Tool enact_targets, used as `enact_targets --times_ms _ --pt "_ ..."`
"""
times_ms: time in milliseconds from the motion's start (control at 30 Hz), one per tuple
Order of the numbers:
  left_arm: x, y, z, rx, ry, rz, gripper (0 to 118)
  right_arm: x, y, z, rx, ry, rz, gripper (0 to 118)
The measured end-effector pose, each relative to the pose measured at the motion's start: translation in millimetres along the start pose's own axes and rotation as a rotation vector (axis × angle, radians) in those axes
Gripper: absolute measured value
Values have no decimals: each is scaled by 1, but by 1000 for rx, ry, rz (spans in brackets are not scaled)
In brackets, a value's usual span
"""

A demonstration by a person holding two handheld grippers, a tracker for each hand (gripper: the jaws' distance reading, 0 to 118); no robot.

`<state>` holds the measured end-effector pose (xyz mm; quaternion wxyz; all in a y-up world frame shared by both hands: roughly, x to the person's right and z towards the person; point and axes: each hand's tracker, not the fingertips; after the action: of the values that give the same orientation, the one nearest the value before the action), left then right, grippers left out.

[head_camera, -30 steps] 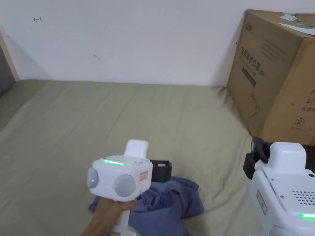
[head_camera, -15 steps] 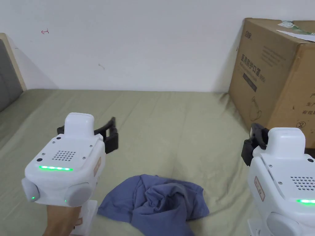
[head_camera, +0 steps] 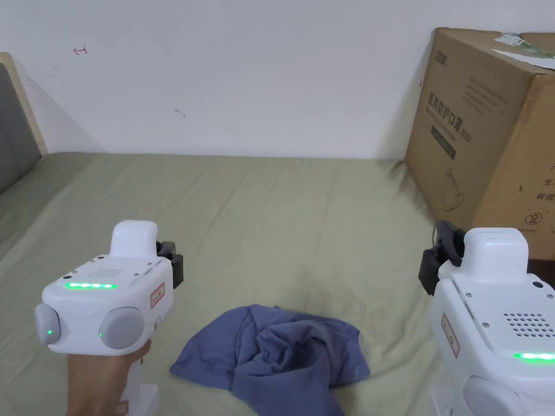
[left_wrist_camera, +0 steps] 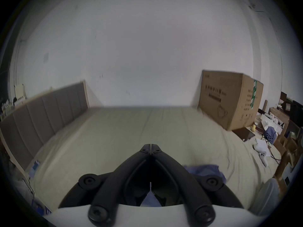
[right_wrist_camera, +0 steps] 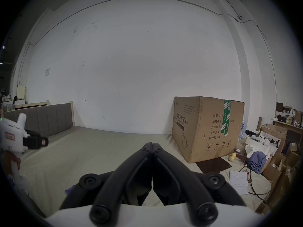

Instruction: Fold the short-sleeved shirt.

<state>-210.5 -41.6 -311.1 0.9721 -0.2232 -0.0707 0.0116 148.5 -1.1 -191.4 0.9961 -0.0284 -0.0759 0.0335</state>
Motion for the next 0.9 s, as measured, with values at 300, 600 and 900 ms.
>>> enact_targets --times_ms 300,600,900 --pt "-24 -73 -81 -412 -17 200 45 2 -24 -15 -64 -1 -4 0" --pt "-14 -134 -142 -651 83 149 96 8 -53 -43 -161 -8 -12 0" --pt "10 -146 -143 -595 29 -3 3 8 -79 -71 -301 15 1 0"
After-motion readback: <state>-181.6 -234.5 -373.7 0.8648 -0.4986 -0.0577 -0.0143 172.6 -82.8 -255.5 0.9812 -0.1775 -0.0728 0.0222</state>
